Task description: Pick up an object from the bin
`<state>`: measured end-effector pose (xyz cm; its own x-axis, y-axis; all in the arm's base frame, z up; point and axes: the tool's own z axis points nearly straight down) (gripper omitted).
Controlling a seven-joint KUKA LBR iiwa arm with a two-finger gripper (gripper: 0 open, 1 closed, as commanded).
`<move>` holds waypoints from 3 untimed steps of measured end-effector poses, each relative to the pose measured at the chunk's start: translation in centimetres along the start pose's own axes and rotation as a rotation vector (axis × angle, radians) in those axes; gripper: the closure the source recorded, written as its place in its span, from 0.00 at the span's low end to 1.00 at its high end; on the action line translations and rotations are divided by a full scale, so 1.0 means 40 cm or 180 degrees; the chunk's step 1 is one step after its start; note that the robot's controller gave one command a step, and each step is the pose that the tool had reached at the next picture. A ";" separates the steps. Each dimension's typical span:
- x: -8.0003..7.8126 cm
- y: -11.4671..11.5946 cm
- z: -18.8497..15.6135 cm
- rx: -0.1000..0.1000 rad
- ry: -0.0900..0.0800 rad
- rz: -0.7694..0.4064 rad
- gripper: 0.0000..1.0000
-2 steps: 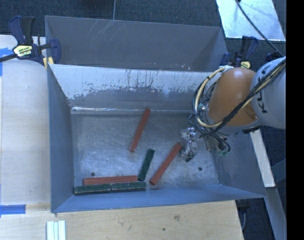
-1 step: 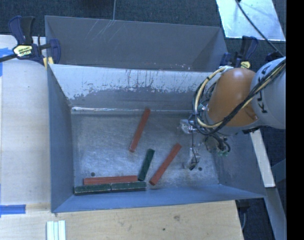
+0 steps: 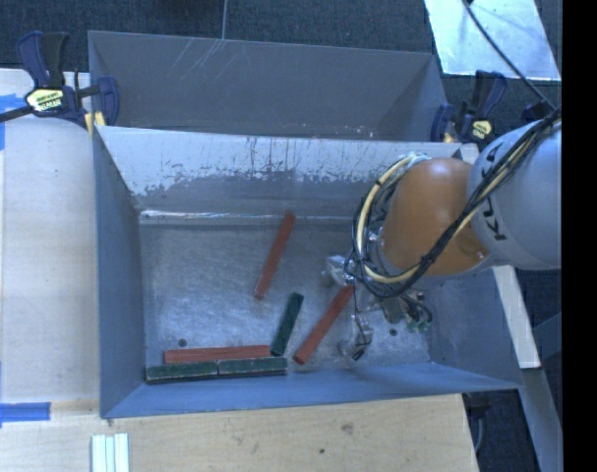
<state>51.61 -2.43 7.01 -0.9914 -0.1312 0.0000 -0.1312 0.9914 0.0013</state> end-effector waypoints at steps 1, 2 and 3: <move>-0.003 -0.005 0.000 0.0006 -0.0008 0.0011 1.00; -0.047 -0.091 -0.284 0.0017 -0.0040 0.0087 1.00; -0.193 -0.124 -0.496 0.0015 -0.0044 0.0119 1.00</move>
Offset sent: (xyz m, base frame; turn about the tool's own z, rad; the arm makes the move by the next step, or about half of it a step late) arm 0.0000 0.0000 0.0000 0.0000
